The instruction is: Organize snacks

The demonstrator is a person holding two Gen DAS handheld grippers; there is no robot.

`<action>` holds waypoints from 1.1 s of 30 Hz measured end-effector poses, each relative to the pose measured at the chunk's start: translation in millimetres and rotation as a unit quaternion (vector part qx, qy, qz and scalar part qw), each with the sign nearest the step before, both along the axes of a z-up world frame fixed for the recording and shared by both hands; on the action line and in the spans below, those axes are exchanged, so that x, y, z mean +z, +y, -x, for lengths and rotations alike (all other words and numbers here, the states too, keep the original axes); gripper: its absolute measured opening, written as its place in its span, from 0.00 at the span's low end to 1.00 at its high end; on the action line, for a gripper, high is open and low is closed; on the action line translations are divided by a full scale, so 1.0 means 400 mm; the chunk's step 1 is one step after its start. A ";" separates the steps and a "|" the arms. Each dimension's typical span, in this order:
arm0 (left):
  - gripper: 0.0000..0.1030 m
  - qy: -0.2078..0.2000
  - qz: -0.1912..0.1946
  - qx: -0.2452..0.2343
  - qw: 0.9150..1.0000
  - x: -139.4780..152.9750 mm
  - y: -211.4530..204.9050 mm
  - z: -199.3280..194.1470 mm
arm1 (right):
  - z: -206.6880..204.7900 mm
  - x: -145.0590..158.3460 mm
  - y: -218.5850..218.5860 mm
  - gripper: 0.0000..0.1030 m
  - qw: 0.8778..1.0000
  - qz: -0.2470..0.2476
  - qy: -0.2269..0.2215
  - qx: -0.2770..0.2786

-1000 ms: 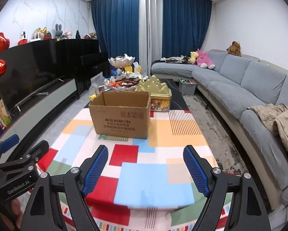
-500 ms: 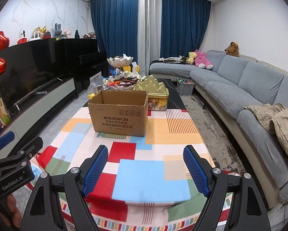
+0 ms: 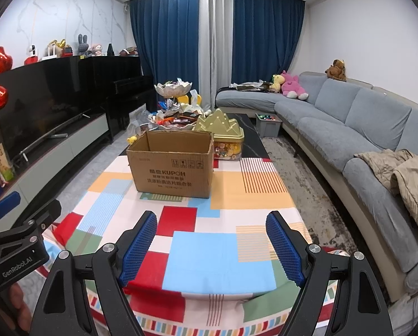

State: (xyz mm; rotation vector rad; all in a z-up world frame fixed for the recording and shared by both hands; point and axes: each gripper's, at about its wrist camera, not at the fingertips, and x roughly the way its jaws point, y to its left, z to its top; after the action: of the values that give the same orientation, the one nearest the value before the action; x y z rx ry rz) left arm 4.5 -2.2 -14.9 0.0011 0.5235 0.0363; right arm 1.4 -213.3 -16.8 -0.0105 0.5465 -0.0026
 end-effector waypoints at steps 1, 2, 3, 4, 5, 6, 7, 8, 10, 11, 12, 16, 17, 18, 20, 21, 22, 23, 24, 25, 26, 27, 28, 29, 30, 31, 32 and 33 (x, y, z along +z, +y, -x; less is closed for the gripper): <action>0.97 0.000 0.000 0.000 1.000 0.000 0.000 0.000 | 0.000 -0.001 -0.001 0.79 1.000 0.000 0.001 0.000; 0.97 0.000 0.000 0.000 1.000 0.000 0.000 0.000 | 0.000 0.000 0.000 0.79 1.000 0.000 0.001 0.000; 0.97 0.000 0.000 0.000 1.000 0.001 0.000 0.001 | 0.001 -0.001 -0.001 0.79 1.000 0.000 0.000 0.000; 0.97 -0.001 0.000 0.000 1.000 0.000 0.000 0.000 | 0.002 -0.002 -0.001 0.79 1.000 0.000 0.000 0.000; 0.97 -0.001 0.001 0.000 1.000 0.001 0.000 0.000 | 0.001 -0.001 -0.001 0.79 1.000 0.000 0.000 0.000; 0.97 -0.001 0.001 0.000 1.000 0.000 0.000 0.000 | 0.001 -0.001 -0.001 0.79 1.000 0.000 0.001 0.000; 0.97 0.000 0.000 -0.001 1.000 0.000 0.000 0.000 | 0.001 -0.002 -0.002 0.79 1.000 0.000 0.001 0.000; 0.97 0.000 0.000 -0.001 1.000 0.000 0.000 0.000 | 0.001 -0.001 -0.001 0.79 1.000 0.000 0.001 0.000; 0.97 0.001 0.001 -0.001 1.000 0.000 0.000 0.001 | 0.002 -0.001 -0.001 0.79 1.000 0.000 0.001 -0.001; 0.97 0.000 0.001 0.000 1.000 0.000 0.000 0.001 | 0.001 -0.001 -0.001 0.79 1.000 0.000 0.000 0.000; 0.97 0.000 0.002 0.000 1.000 0.001 0.001 0.002 | 0.001 0.000 -0.001 0.79 1.000 0.000 0.000 0.000; 0.97 0.001 0.001 -0.001 1.000 0.000 0.000 0.002 | 0.001 -0.002 -0.002 0.79 1.000 -0.001 0.003 0.000; 0.97 0.001 0.001 -0.001 1.000 0.000 0.000 0.002 | 0.001 -0.001 -0.002 0.79 1.000 -0.001 0.002 -0.001; 0.97 0.001 0.002 -0.002 1.000 0.000 -0.001 0.003 | 0.002 -0.001 -0.003 0.79 1.000 -0.002 0.003 -0.001; 0.97 0.003 0.002 -0.005 1.000 -0.004 -0.004 0.003 | 0.002 -0.003 -0.003 0.79 1.000 -0.003 0.004 -0.001; 0.97 0.004 0.002 -0.005 1.000 -0.005 -0.005 0.004 | 0.001 -0.002 -0.003 0.79 1.000 -0.004 0.005 -0.001; 0.97 0.005 0.000 -0.004 1.000 -0.009 -0.007 0.004 | 0.001 -0.003 -0.004 0.79 1.000 -0.005 0.006 -0.002; 0.97 0.006 0.000 -0.004 1.000 -0.010 -0.008 0.004 | 0.000 -0.004 -0.004 0.79 1.000 -0.005 0.007 -0.002; 0.97 0.006 0.000 -0.005 1.000 -0.011 -0.009 0.004 | 0.000 -0.004 -0.005 0.79 1.000 -0.006 0.007 -0.003; 0.97 0.007 0.000 -0.005 1.000 -0.013 -0.009 0.004 | 0.001 -0.004 -0.005 0.79 1.000 -0.007 0.007 -0.003; 0.97 0.008 0.000 -0.005 1.000 -0.013 -0.008 0.003 | -0.001 -0.003 -0.005 0.79 1.000 -0.006 0.007 -0.002; 0.97 0.008 0.000 -0.006 1.000 -0.014 -0.008 0.004 | -0.002 -0.003 -0.005 0.79 1.000 -0.006 0.007 -0.002; 0.97 0.008 0.001 -0.006 1.000 -0.013 -0.007 0.004 | -0.001 -0.003 -0.004 0.79 1.000 -0.006 0.007 -0.001; 0.97 0.009 0.001 -0.007 1.000 -0.012 -0.006 0.003 | -0.002 -0.004 -0.004 0.79 1.000 -0.006 0.007 -0.001; 0.97 0.009 0.002 -0.007 1.000 -0.012 -0.005 0.003 | -0.002 -0.004 -0.003 0.79 1.000 -0.006 0.007 -0.001; 0.97 0.010 0.003 -0.007 1.000 -0.012 -0.006 0.003 | -0.002 -0.005 -0.003 0.79 1.000 -0.006 0.007 -0.001; 0.97 0.011 0.003 -0.008 1.000 -0.012 -0.006 0.004 | -0.002 -0.004 -0.003 0.79 1.000 -0.006 0.008 -0.001; 0.97 0.011 0.003 -0.008 1.000 -0.012 -0.005 0.003 | -0.002 -0.004 -0.003 0.79 1.000 -0.006 0.008 -0.001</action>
State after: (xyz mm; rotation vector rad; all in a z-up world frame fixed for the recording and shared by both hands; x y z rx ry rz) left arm 3.3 -4.3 -19.7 -0.0008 0.5458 0.0187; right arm 2.2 -214.5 -18.4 0.0025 0.5629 -0.0006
